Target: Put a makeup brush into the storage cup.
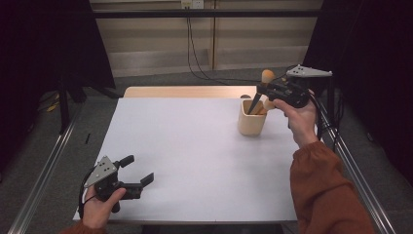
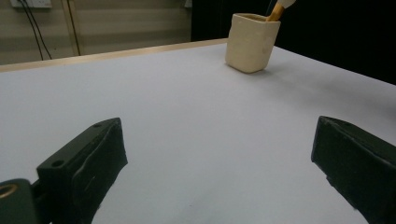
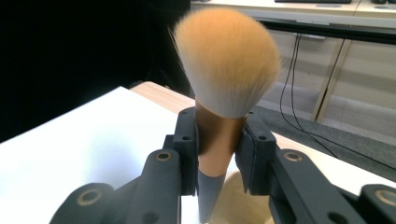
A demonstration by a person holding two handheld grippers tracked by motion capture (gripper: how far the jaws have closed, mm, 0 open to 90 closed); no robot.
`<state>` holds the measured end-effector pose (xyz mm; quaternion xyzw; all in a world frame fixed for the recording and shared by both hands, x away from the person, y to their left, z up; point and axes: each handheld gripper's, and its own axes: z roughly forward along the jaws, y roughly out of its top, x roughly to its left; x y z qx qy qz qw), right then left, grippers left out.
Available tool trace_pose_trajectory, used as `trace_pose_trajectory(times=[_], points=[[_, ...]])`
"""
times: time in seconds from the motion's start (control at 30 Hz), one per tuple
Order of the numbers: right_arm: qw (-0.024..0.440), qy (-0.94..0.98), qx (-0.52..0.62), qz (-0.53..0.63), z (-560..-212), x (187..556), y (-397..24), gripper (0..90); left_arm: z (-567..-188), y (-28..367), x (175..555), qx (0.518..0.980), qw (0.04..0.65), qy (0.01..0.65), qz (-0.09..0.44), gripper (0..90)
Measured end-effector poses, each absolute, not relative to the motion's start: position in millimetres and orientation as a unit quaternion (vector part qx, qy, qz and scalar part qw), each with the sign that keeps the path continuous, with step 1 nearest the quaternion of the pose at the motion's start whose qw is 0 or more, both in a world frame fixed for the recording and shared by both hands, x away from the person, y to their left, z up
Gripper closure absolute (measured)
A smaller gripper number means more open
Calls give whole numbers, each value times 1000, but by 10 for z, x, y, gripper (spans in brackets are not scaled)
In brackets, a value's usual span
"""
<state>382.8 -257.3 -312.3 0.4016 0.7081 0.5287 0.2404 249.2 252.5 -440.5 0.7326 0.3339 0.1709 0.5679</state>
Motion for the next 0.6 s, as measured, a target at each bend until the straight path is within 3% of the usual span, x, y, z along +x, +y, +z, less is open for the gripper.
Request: trace_pose_trajectory(times=[0.6], points=[[241,715,407,515,-3304,3954,-2487,719,-4395,2533,2496,730,571,330,179,29]])
